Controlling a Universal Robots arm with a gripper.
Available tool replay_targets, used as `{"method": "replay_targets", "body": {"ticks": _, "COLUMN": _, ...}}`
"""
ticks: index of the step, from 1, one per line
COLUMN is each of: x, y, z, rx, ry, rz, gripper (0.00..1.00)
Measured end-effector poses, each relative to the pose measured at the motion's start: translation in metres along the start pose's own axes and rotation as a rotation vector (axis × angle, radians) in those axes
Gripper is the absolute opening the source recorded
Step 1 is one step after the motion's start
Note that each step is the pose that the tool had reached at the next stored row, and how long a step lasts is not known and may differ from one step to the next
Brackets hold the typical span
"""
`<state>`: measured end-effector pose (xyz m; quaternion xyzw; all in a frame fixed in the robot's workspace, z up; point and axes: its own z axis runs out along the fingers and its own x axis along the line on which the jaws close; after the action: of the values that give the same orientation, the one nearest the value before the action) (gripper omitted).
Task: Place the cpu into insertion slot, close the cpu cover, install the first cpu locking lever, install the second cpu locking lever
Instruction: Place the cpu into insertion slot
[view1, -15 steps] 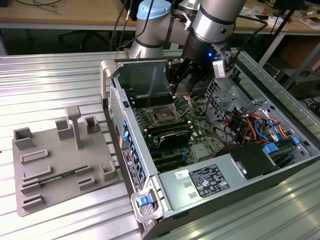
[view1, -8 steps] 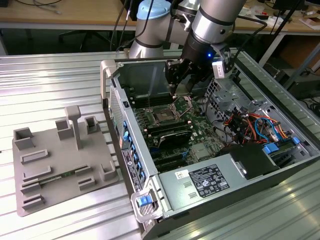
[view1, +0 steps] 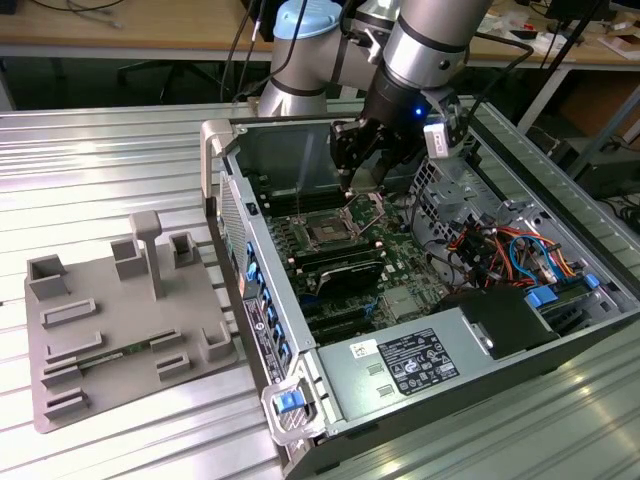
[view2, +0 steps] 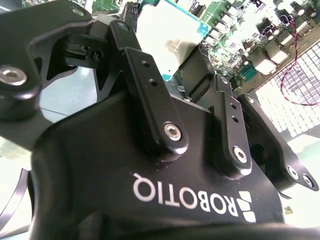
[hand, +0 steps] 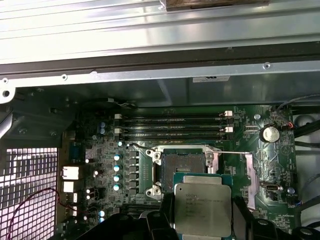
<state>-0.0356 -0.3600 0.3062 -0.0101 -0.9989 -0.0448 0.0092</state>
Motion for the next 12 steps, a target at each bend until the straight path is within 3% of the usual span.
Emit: {"method": "replay_targets", "body": {"ticks": 12, "x": 0.0000, "y": -0.0002, "z": 0.0021, "rx": 0.0000, "ry": 0.0001, "rz": 0.000, "gripper": 0.55}}
